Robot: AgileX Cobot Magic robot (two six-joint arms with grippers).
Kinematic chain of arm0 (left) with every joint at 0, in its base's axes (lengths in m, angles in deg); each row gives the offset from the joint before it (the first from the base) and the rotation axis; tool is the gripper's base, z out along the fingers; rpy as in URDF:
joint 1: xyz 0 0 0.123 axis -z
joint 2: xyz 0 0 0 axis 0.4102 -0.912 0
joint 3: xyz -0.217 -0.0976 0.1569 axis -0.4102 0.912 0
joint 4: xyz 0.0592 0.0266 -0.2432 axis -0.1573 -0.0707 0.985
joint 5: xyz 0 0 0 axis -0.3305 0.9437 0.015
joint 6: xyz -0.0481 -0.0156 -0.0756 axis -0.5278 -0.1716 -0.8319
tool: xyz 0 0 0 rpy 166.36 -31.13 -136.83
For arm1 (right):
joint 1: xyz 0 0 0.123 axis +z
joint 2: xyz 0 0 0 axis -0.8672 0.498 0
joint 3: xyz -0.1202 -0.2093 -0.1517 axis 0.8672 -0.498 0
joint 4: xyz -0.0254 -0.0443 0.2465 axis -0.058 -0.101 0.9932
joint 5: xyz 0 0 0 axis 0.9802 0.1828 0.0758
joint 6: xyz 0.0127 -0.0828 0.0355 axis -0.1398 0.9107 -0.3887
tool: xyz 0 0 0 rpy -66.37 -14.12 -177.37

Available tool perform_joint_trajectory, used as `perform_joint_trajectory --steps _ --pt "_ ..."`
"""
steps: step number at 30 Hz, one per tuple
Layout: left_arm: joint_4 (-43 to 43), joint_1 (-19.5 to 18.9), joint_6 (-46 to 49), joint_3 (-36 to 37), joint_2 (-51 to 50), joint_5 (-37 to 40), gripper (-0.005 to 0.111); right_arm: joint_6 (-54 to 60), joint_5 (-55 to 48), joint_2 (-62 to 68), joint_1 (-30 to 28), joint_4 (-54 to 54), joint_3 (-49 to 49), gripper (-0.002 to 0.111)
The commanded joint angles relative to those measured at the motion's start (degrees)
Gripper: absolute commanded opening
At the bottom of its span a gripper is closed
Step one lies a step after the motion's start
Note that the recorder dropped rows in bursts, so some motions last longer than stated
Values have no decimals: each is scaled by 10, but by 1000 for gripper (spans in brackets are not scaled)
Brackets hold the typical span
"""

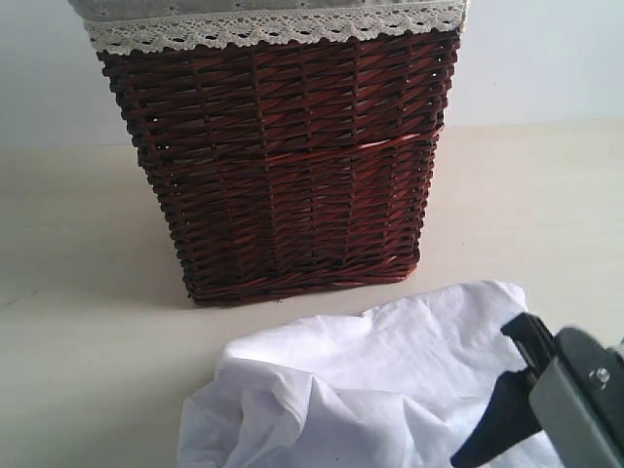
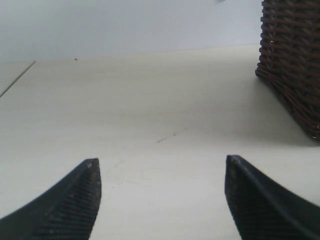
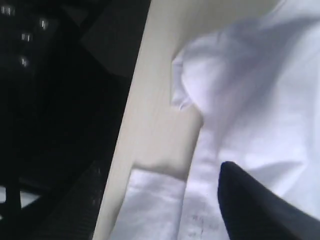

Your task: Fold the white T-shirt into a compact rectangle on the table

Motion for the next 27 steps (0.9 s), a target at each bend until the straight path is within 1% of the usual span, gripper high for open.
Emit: perform_joint_trajectory --steps 1,10,13,17,20,23,26,27 --pt "2 2 2 -1 -2 -4 68 28 95 44 1 -37 -41 62" --pt "2 2 2 -1 -2 -4 68 43 256 123 1 -46 -50 62" --pt "2 2 2 -1 -2 -4 68 45 289 154 1 -46 -50 60" --pt "2 2 2 -1 -2 -4 68 43 289 182 1 -79 -50 54" --pt "2 2 2 -1 -2 -4 68 39 291 191 1 -117 -50 44" --pt "2 2 2 -1 -2 -4 68 33 306 194 1 -132 -51 30" --pt "2 2 2 -1 -2 -4 68 8 346 194 1 -133 -51 6" --pt "2 2 2 -1 -2 -4 68 1 364 194 1 -131 -51 -1"
